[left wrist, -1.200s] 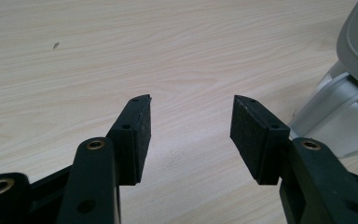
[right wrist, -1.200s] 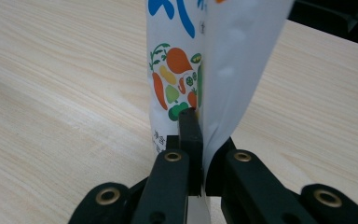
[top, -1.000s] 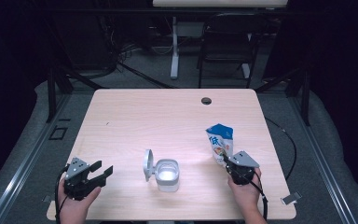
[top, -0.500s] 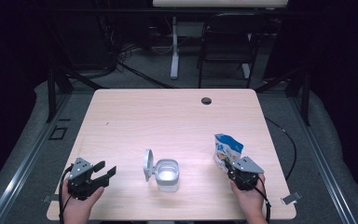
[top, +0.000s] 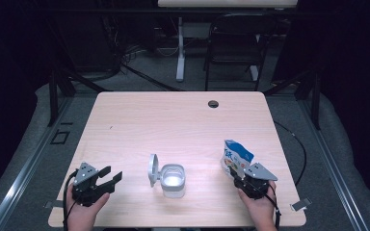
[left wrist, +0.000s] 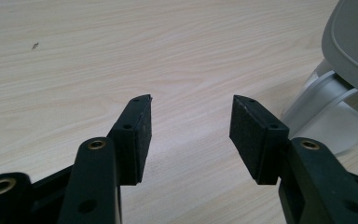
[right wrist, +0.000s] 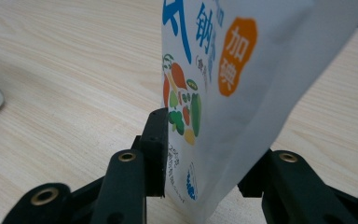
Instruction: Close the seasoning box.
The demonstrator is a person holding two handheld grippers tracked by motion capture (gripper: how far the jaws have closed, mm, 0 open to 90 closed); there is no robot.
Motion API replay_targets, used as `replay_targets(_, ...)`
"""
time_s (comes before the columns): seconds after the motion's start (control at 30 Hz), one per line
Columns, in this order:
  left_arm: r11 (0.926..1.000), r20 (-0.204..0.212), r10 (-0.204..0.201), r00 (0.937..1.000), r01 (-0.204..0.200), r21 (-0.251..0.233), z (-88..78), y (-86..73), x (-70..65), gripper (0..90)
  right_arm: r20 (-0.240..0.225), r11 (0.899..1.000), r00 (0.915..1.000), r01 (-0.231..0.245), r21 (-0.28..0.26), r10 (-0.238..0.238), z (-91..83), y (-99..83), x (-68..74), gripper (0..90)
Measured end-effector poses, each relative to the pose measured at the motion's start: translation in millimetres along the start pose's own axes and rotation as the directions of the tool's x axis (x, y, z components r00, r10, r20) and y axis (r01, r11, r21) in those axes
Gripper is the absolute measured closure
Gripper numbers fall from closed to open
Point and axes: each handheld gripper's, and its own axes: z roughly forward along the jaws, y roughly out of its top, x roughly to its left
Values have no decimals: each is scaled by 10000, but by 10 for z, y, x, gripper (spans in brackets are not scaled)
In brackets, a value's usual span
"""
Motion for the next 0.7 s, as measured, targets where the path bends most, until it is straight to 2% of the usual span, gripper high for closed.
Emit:
replay_targets(0.33, 9998, 187, 190, 9996, -190, 13, 5, 39, -65, 524, -36, 9999, 10000, 48, -160, -48, -58, -5, -14, 556)
replay_targets(0.47, 9995, 381, 269, 9989, -263, -145, 0, 97, -143, 556, -8, 9996, 10000, 44, -271, -45, -96, -17, -23, 529)
replay_targets(0.6, 9976, 696, 675, 9953, -663, -199, 9, 188, -252, 602, 15, 9994, 10000, -8, -345, 9, -154, -17, -35, 517)
replay_targets(0.7, 9958, 924, 892, 9917, -870, -281, 19, 244, -328, 673, -36, 9993, 10000, -20, -381, 18, -199, -6, -33, 512)
